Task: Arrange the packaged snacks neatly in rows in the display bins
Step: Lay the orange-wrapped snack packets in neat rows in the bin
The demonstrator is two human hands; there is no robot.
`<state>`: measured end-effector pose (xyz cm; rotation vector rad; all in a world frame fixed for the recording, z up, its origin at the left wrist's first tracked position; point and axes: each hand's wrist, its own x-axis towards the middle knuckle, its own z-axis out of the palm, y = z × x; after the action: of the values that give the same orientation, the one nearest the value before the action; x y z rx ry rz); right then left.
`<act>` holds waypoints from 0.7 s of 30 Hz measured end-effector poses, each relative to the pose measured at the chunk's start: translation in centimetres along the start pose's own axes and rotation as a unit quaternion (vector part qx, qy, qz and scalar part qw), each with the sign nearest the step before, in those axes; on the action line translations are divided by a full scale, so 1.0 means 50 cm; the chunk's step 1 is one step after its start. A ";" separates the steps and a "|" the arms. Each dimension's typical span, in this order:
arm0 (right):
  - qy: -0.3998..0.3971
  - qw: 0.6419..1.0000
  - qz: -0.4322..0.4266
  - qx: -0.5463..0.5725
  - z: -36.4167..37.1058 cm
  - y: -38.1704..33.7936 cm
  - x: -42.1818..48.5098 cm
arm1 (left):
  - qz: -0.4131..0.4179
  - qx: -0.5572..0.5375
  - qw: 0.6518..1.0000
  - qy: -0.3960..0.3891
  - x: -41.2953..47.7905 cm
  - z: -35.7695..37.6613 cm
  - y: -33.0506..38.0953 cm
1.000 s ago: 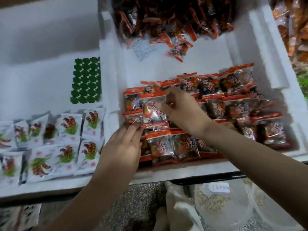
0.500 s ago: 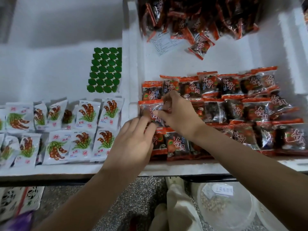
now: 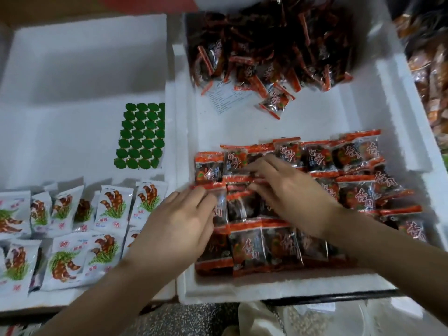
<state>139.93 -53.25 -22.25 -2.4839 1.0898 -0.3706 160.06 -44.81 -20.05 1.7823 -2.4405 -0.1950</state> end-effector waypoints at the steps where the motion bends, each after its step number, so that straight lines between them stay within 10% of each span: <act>1: 0.006 1.000 0.012 -0.007 -0.016 0.021 0.008 | 0.004 -0.002 1.000 0.010 0.024 -0.007 -0.005; 12: 0.073 0.976 0.197 -0.053 -0.083 0.254 0.204 | -0.030 -0.021 0.999 0.005 0.410 0.065 -0.044; 21: 0.058 0.974 0.174 -0.131 -0.064 0.321 0.262 | -0.110 -0.013 0.993 0.047 0.606 0.119 -0.043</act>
<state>137.05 -73.71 -25.77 -2.4441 1.6872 -0.2835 151.91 -74.10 -25.79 1.9991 -2.1677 -0.1576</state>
